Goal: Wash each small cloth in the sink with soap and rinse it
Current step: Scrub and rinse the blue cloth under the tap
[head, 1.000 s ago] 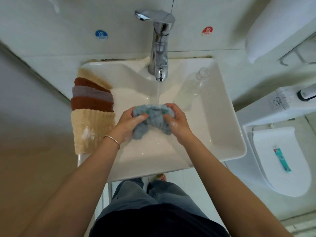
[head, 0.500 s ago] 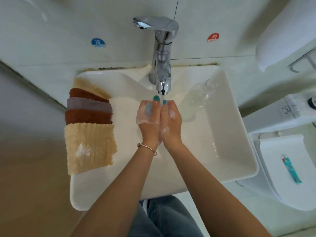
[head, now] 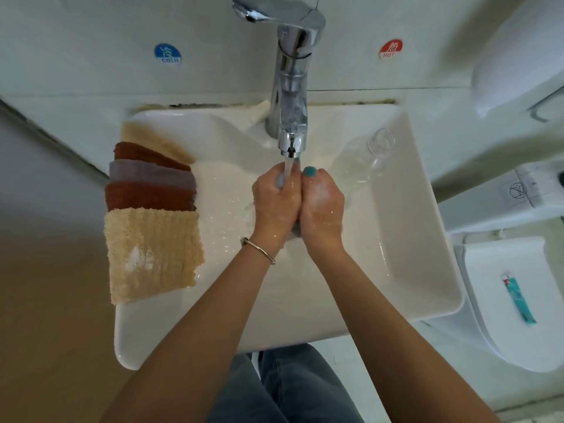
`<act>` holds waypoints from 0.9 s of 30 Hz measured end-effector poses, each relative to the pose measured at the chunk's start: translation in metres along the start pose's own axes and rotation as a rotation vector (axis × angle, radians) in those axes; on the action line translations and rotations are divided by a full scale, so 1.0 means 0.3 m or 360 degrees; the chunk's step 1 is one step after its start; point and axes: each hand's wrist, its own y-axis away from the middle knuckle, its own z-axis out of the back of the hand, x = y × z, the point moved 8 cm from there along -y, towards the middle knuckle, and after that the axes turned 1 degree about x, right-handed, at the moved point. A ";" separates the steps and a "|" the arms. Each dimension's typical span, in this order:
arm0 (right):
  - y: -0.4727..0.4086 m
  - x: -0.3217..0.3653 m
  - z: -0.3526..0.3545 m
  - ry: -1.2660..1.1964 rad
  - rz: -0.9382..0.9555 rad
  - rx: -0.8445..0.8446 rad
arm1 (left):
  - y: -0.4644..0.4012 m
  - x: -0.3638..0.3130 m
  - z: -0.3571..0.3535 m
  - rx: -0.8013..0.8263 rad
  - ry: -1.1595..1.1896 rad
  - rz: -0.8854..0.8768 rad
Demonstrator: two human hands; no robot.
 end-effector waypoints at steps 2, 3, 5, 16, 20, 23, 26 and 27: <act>0.035 -0.029 0.033 -0.0330 -0.0037 -0.0043 | 0.015 0.006 -0.015 0.0141 0.0068 0.0133; 0.049 -0.035 0.036 -0.0388 -0.0002 -0.0016 | 0.019 0.011 -0.003 0.0168 0.0089 0.0158; 0.063 -0.033 0.020 -0.0448 0.0044 0.0098 | 0.029 0.019 0.049 0.0145 0.0178 0.0164; 0.091 -0.055 0.082 -0.0606 -0.0039 0.0014 | 0.070 0.016 0.095 0.0264 0.0057 0.0095; 0.089 -0.078 0.069 -0.0500 -0.0098 0.0055 | 0.084 -0.005 0.083 0.0293 0.0114 0.0089; 0.072 -0.030 0.047 -0.0439 0.0013 0.0058 | 0.072 0.003 0.153 0.0191 0.0053 0.0013; 0.077 -0.005 0.029 -0.0522 0.0036 0.0079 | 0.059 0.003 0.197 0.0081 -0.0149 -0.0063; 0.081 -0.013 0.029 -0.0542 0.0015 0.0068 | 0.055 -0.001 0.191 0.0075 -0.0188 -0.0073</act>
